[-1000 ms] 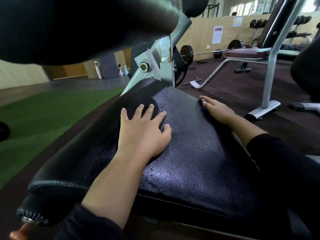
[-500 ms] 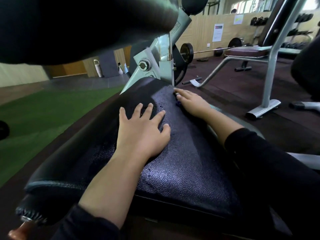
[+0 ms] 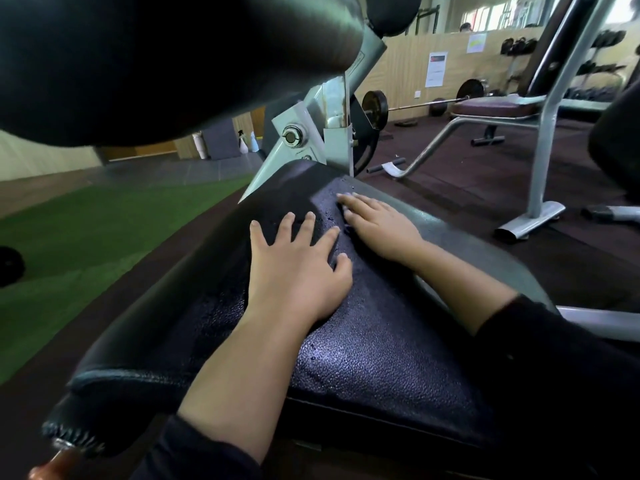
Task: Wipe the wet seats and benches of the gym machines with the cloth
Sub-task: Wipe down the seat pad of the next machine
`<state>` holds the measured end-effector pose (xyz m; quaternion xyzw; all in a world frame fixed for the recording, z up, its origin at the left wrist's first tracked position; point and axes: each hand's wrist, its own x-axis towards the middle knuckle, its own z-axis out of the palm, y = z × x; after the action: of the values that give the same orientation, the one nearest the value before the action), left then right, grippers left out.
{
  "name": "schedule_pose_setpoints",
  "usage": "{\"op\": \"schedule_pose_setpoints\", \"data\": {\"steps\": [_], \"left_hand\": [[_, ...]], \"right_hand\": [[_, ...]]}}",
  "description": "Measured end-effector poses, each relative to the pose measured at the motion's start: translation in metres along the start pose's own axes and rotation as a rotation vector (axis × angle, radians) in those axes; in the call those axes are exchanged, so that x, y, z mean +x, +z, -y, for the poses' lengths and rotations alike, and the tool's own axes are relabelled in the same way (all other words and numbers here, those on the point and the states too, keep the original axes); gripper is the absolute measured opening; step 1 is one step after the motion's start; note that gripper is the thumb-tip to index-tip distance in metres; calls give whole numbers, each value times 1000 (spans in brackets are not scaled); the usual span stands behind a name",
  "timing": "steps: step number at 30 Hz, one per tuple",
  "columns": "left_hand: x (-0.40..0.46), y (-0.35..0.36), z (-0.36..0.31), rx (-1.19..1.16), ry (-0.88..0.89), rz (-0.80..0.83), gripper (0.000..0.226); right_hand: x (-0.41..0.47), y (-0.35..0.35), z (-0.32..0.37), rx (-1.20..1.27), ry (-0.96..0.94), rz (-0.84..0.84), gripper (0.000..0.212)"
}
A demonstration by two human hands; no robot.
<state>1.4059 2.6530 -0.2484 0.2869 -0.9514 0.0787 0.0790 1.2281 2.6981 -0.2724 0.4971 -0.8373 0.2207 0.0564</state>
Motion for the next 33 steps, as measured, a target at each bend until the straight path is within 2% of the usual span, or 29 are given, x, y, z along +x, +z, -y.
{"op": "schedule_pose_setpoints", "data": {"steps": [2, 6, 10, 13, 17, 22, 27, 30, 33], "left_hand": [[2, 0, 0, 0, 4, 0, 55], [1, 1, 1, -15, 2, 2, 55], [1, 0, 2, -29, 8, 14, 54], [2, -1, 2, -23, 9, 24, 54], [1, -4, 1, -27, 9, 29, 54], [-3, -8, 1, -59, 17, 15, 55], [-21, -27, 6, -444, 50, -124, 41], [-48, -39, 25, -330, 75, -218, 39], [-74, -39, 61, -204, 12, -295, 42]], "right_hand": [[34, 2, 1, 70, 27, 35, 45], [64, 4, -45, 133, 185, 22, 46], [30, 0, -86, 121, 339, 26, 45], [1, -3, -90, 123, 368, 29, 45], [-38, -8, -64, 105, 296, 13, 44], [-87, -18, 2, 36, 126, 36, 45], [-120, -6, 58, 19, 23, -14, 48], [-131, 6, 79, -3, -41, -66, 58], [-135, 8, 84, 34, -50, -99, 66]]}}
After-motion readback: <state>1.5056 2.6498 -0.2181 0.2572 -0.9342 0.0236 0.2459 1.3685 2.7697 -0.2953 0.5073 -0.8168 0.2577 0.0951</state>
